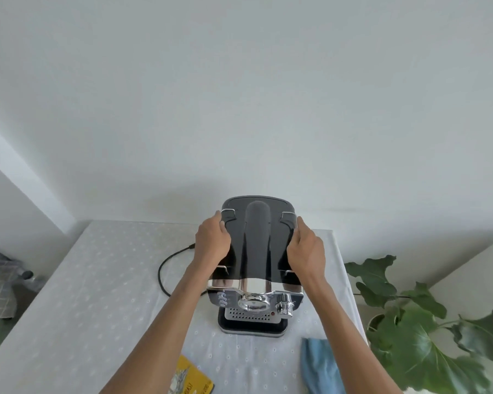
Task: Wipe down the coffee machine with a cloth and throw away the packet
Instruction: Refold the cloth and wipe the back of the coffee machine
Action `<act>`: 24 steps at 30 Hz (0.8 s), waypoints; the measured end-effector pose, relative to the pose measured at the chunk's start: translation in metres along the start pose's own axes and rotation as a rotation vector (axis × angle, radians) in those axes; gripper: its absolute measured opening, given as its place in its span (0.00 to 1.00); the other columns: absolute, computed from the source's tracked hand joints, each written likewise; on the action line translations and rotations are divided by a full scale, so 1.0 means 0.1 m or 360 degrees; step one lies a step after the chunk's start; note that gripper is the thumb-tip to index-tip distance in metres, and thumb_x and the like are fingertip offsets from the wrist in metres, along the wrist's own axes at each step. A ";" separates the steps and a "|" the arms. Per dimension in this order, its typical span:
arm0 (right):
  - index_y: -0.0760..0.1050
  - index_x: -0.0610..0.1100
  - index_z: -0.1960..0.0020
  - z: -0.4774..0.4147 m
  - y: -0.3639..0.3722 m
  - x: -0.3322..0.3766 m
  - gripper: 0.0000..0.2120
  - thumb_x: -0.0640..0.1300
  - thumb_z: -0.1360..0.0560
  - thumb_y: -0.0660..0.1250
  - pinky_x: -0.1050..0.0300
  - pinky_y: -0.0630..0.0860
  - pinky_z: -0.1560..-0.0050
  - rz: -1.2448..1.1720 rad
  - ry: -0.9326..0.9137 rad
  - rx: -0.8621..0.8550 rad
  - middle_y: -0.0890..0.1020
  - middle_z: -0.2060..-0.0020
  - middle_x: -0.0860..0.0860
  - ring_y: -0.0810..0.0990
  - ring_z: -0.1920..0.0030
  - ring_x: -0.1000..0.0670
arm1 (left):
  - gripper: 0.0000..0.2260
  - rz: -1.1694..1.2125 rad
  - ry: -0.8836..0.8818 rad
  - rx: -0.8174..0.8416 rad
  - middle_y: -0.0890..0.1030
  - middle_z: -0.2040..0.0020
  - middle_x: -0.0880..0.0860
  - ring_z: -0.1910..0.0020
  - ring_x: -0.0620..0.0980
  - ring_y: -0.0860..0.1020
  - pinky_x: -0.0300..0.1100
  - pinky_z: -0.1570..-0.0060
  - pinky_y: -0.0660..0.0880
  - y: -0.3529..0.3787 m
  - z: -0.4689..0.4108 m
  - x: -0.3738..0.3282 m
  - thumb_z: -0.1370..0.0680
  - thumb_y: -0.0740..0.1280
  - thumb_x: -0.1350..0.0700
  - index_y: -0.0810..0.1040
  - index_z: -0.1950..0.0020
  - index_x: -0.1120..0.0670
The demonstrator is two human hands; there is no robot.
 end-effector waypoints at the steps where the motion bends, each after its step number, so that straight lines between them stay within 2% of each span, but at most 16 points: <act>1: 0.71 0.44 0.30 0.00 0.02 0.00 0.18 0.42 0.16 0.51 0.58 0.61 0.73 0.0042 0.0001 -0.0025 0.77 0.69 0.49 0.73 0.67 0.47 | 0.18 0.0037 0.0020 -0.0004 0.79 0.37 0.61 0.37 0.61 0.76 0.50 0.39 0.72 0.01 0.00 0.04 0.16 0.53 0.60 0.68 0.26 0.60; 3: 0.70 0.47 0.26 0.00 0.03 0.02 0.20 0.42 0.15 0.51 0.59 0.62 0.73 0.0076 0.0006 -0.0069 0.80 0.67 0.49 0.75 0.68 0.48 | 0.20 0.0116 0.0040 -0.0021 0.83 0.44 0.59 0.45 0.58 0.80 0.47 0.44 0.74 0.01 0.03 0.10 0.16 0.53 0.59 0.65 0.23 0.56; 5: 0.69 0.48 0.25 -0.01 0.02 0.05 0.20 0.42 0.15 0.52 0.59 0.63 0.74 0.0081 0.0029 -0.0099 0.79 0.69 0.49 0.75 0.70 0.50 | 0.20 0.0237 -0.0004 -0.0002 0.84 0.49 0.56 0.59 0.48 0.81 0.38 0.55 0.74 0.02 0.06 0.12 0.16 0.52 0.59 0.63 0.23 0.54; 7: 0.71 0.50 0.26 -0.01 0.01 0.07 0.21 0.41 0.16 0.53 0.58 0.63 0.75 0.0082 0.0045 -0.0104 0.78 0.71 0.50 0.74 0.71 0.50 | 0.21 0.0336 -0.0081 0.0043 0.83 0.44 0.55 0.65 0.41 0.77 0.30 0.63 0.69 0.03 0.03 0.15 0.16 0.52 0.60 0.63 0.22 0.53; 8: 0.72 0.50 0.26 0.00 0.01 0.08 0.21 0.40 0.16 0.53 0.57 0.64 0.74 0.0070 0.0053 -0.0106 0.77 0.72 0.50 0.74 0.71 0.50 | 0.22 0.0364 -0.0094 0.0069 0.82 0.41 0.56 0.66 0.41 0.76 0.29 0.64 0.68 0.03 0.01 0.15 0.16 0.51 0.61 0.63 0.22 0.52; 10: 0.73 0.51 0.27 0.05 -0.01 0.12 0.21 0.40 0.16 0.54 0.56 0.66 0.73 0.0014 0.0086 -0.0118 0.74 0.74 0.51 0.72 0.73 0.49 | 0.22 0.0389 -0.0073 0.0103 0.81 0.40 0.58 0.66 0.45 0.77 0.35 0.61 0.73 0.00 -0.04 0.19 0.17 0.51 0.61 0.63 0.22 0.51; 12: 0.73 0.52 0.28 0.13 -0.02 0.18 0.21 0.40 0.16 0.53 0.55 0.68 0.71 -0.0067 0.0126 -0.0112 0.71 0.76 0.52 0.69 0.74 0.49 | 0.22 0.0362 -0.0055 0.0121 0.81 0.37 0.60 0.59 0.53 0.82 0.44 0.55 0.78 -0.06 -0.09 0.23 0.17 0.53 0.61 0.65 0.23 0.51; 13: 0.73 0.53 0.28 0.17 -0.03 0.22 0.21 0.40 0.17 0.53 0.55 0.69 0.70 -0.0108 0.0141 -0.0094 0.69 0.76 0.53 0.68 0.74 0.50 | 0.22 0.0334 -0.0035 0.0130 0.80 0.36 0.60 0.59 0.51 0.83 0.44 0.56 0.79 -0.10 -0.13 0.25 0.17 0.53 0.61 0.66 0.23 0.51; 14: 0.73 0.54 0.28 0.23 -0.06 0.26 0.22 0.40 0.17 0.53 0.55 0.69 0.70 -0.0151 0.0156 -0.0068 0.68 0.76 0.53 0.67 0.74 0.50 | 0.21 0.0303 -0.0007 0.0147 0.80 0.37 0.62 0.66 0.44 0.82 0.38 0.63 0.78 -0.14 -0.17 0.26 0.17 0.54 0.61 0.67 0.24 0.51; 16: 0.72 0.53 0.28 0.37 -0.10 0.31 0.21 0.40 0.17 0.52 0.56 0.68 0.69 -0.0258 0.0194 -0.0028 0.67 0.74 0.52 0.65 0.74 0.51 | 0.20 0.0215 0.0095 0.0190 0.82 0.43 0.63 0.80 0.39 0.73 0.29 0.76 0.67 -0.20 -0.28 0.23 0.17 0.56 0.60 0.69 0.25 0.50; 18: 0.67 0.52 0.26 0.56 -0.13 0.36 0.22 0.39 0.18 0.52 0.53 0.69 0.69 -0.0409 0.0259 -0.0030 0.67 0.73 0.51 0.64 0.73 0.51 | 0.20 0.0114 0.0263 0.0246 0.85 0.61 0.56 0.82 0.42 0.68 0.31 0.77 0.63 -0.26 -0.40 0.15 0.18 0.56 0.59 0.72 0.27 0.48; 19: 0.64 0.53 0.24 0.67 -0.15 0.39 0.24 0.38 0.18 0.52 0.53 0.69 0.70 -0.0500 0.0302 -0.0038 0.67 0.73 0.51 0.64 0.73 0.51 | 0.20 0.0076 0.0362 0.0290 0.79 0.71 0.50 0.82 0.45 0.66 0.31 0.77 0.63 -0.26 -0.46 0.11 0.18 0.56 0.60 0.73 0.28 0.47; 20: 0.60 0.54 0.21 0.79 -0.16 0.43 0.27 0.37 0.18 0.52 0.55 0.70 0.71 -0.0599 0.0347 -0.0042 0.67 0.73 0.51 0.66 0.73 0.51 | 0.20 0.0040 0.0456 0.0341 0.70 0.77 0.46 0.81 0.46 0.62 0.32 0.77 0.62 -0.27 -0.51 0.09 0.18 0.56 0.60 0.74 0.29 0.46; 22: 0.49 0.54 0.18 1.03 -0.13 0.54 0.30 0.37 0.17 0.53 0.63 0.71 0.73 -0.0787 0.0413 -0.0034 0.72 0.70 0.47 0.71 0.72 0.50 | 0.20 -0.0037 0.0632 0.0449 0.61 0.78 0.45 0.78 0.47 0.57 0.34 0.77 0.58 -0.25 -0.61 0.06 0.18 0.55 0.60 0.74 0.29 0.43; 24: 0.42 0.57 0.18 1.25 -0.03 0.64 0.33 0.38 0.16 0.53 0.64 0.73 0.71 -0.0906 0.0444 -0.0036 0.77 0.67 0.48 0.76 0.72 0.52 | 0.21 -0.0096 0.0778 0.0562 0.58 0.75 0.46 0.76 0.47 0.56 0.36 0.75 0.56 -0.20 -0.72 0.07 0.17 0.55 0.59 0.73 0.30 0.39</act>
Point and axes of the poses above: each hand's wrist, its own z-axis away from the middle knuckle, its own y-axis out of the palm, x = y × z, the point moved 2 cm from there along -z, towards the middle knuckle
